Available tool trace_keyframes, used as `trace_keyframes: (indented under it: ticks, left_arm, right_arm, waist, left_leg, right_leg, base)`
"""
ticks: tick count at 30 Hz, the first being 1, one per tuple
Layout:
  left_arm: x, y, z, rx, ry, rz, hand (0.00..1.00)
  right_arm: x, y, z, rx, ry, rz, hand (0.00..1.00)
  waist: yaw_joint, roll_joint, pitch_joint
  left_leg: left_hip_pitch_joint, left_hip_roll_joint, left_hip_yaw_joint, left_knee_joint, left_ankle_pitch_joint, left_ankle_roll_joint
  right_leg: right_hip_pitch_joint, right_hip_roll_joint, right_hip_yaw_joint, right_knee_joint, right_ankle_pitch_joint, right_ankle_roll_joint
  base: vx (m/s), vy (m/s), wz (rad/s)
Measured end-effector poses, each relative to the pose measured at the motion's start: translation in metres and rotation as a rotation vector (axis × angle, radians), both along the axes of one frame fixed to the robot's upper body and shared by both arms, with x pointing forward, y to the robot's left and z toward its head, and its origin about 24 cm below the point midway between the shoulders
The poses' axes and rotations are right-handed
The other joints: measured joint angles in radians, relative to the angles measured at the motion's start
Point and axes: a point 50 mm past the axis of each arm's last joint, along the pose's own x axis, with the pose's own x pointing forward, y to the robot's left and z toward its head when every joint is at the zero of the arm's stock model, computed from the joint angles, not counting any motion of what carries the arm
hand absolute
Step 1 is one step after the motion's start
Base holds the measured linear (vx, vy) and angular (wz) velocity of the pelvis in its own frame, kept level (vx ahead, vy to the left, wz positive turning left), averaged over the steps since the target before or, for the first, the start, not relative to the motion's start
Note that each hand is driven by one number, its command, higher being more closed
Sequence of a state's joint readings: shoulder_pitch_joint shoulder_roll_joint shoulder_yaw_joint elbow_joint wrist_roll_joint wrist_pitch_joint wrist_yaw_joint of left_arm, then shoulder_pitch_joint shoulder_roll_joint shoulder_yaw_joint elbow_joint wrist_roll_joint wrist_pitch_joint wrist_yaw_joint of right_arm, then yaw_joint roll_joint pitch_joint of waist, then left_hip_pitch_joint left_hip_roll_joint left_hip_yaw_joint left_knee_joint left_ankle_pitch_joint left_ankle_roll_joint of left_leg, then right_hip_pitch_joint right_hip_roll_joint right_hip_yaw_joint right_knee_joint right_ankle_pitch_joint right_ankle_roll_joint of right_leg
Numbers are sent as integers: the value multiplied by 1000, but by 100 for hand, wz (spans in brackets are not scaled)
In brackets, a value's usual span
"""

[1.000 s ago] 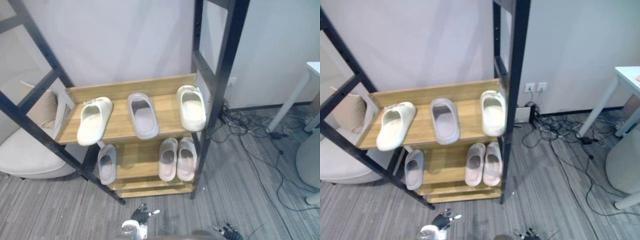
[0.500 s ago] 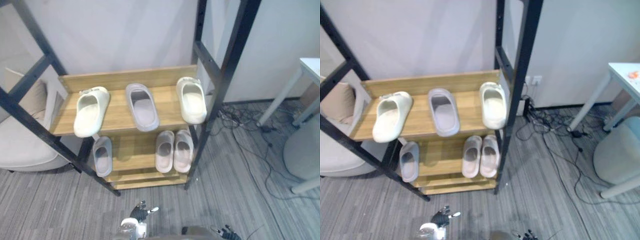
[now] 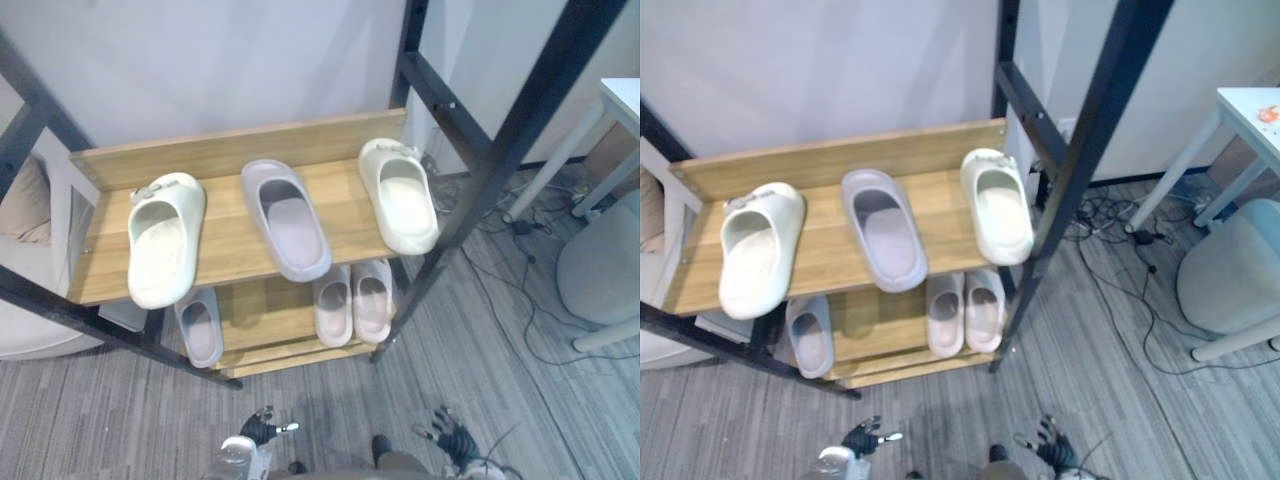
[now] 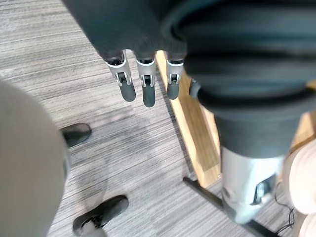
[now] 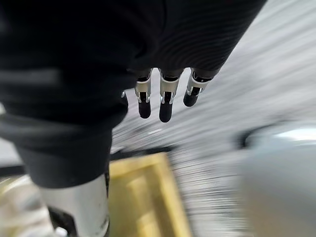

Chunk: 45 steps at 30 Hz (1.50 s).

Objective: Organize the slippers on the shoe rack

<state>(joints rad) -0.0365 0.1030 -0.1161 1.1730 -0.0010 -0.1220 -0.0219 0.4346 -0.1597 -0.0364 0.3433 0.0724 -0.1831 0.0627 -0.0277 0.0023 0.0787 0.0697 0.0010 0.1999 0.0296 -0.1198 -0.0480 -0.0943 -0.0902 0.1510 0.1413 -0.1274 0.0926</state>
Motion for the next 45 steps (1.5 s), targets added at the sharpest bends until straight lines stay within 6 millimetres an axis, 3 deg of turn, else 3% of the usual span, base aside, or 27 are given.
trace_keyframes:
  ticks: [2, 5, 11, 16, 19, 28, 45]
  left_arm:
    - [-8, 2, -2, 3, 17, 6, 0]
    - [-17, 2, -4, -1, 37, 11, 0]
    - [-15, 3, -3, -2, 15, 27, 0]
    - [-18, 3, -3, 9, 9, 43, 0]
    - [-19, 3, -3, 10, 7, 46, 0]
    - [-24, 6, -4, 17, 6, 48, 0]
    - [-25, 7, -4, 18, 8, 40, 0]
  right_arm:
    - [-7, 0, 24, -59, -81, 47, 0]
    - [-12, -6, 55, -146, -174, 83, 0]
    - [-1, -2, 96, -217, -347, 148, 0]
    - [11, 5, 136, -293, -538, 190, 0]
    - [13, 7, 148, -321, -599, 198, 0]
    - [22, 4, 191, -452, -801, 297, 0]
    - [82, 7, 269, -494, -1228, 445, 0]
  waist:
    - [-20, -12, -6]
    - [-26, -12, -25]
    - [-36, -14, -28]
    - [-33, -3, -30]
    - [-32, 4, -21]
    - [-30, -11, -29]
    - [-27, -28, -37]
  left_leg:
    - [4, -2, -8, 29, -2, 3]
    - [2, 6, -20, 53, -2, 3]
    - [0, 4, -19, 58, -4, 4]
    - [-29, 10, -41, 58, -38, 28]
    - [-33, 22, -52, 54, -69, 30]
    - [-43, -9, -49, 46, -65, 44]
    - [-58, -16, -102, 53, -52, 53]
  right_leg:
    - [27, -9, -2, -16, 4, 5]
    - [38, -11, 2, -40, 33, 15]
    - [54, -16, 3, -81, 63, 18]
    - [28, -11, 1, -96, 63, 18]
    - [21, 5, -3, -94, 77, 15]
    - [13, -23, 4, -94, 94, 29]
    - [26, -36, -44, -112, 96, 31]
  base:
    - [111, 6, 0]
    - [94, -4, -18]
    - [10, -2, -4]
    - [-79, -30, 1]
    - [-141, -8, 5]
    - [-85, 17, -3]
    - [4, -24, 9]
